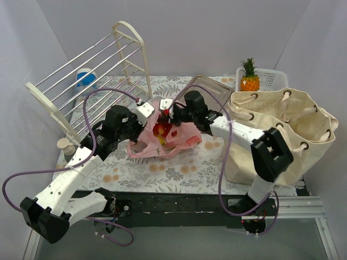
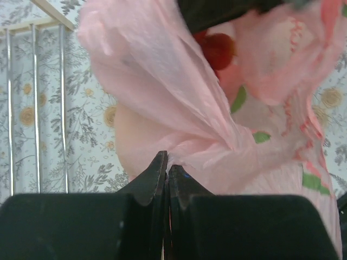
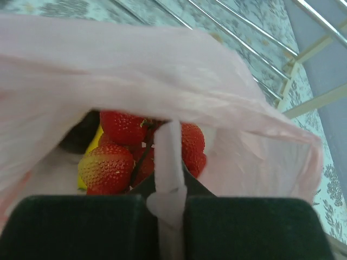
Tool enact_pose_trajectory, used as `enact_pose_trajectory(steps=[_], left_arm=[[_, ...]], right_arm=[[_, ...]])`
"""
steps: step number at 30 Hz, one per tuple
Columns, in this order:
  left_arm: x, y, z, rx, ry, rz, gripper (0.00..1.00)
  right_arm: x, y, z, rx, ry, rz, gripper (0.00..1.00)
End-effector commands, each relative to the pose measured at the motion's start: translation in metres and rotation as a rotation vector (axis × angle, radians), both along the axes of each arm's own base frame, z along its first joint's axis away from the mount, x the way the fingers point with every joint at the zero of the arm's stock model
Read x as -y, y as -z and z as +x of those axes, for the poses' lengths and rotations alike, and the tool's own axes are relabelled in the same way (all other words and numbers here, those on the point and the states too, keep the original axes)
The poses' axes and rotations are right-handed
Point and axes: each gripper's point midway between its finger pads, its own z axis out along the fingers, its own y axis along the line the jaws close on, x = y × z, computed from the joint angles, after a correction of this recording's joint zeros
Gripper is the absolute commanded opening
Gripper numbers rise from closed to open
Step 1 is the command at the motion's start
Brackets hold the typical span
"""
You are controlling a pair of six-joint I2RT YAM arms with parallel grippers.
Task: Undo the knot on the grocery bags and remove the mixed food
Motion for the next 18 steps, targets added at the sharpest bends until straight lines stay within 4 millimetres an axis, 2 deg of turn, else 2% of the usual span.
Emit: enact_pose_trajectory(steps=[1, 3, 5, 7, 8, 10, 11, 13, 18], left_arm=[[-0.004, -0.021, 0.028, 0.151, -0.068, -0.017, 0.0], [-0.002, -0.022, 0.033, 0.164, -0.068, -0.024, 0.0], [0.002, -0.024, 0.041, 0.187, -0.072, -0.038, 0.0], [0.007, -0.033, 0.05, 0.219, -0.079, -0.068, 0.0], [0.009, -0.03, 0.056, 0.212, -0.089, -0.075, 0.0], [0.008, -0.036, 0.067, 0.24, -0.122, -0.08, 0.0], [0.009, -0.031, 0.072, 0.23, -0.134, -0.074, 0.0], [0.01, -0.028, 0.076, 0.229, -0.14, -0.072, 0.0], [0.015, -0.009, 0.074, 0.168, -0.126, -0.08, 0.0]], right_arm=[[0.022, -0.01, -0.07, -0.065, -0.207, -0.033, 0.01], [0.032, -0.006, -0.084, -0.079, -0.243, -0.068, 0.01], [0.042, 0.002, -0.087, -0.105, -0.249, -0.108, 0.01], [0.045, 0.004, -0.087, -0.122, -0.26, -0.121, 0.01], [0.047, 0.009, -0.087, -0.137, -0.265, -0.134, 0.01], [0.046, 0.005, -0.085, -0.134, -0.28, -0.136, 0.01], [0.045, 0.004, -0.085, -0.131, -0.29, -0.138, 0.01], [0.045, -0.008, -0.084, -0.103, -0.308, -0.133, 0.01], [0.041, -0.063, -0.08, 0.017, -0.321, -0.044, 0.01]])
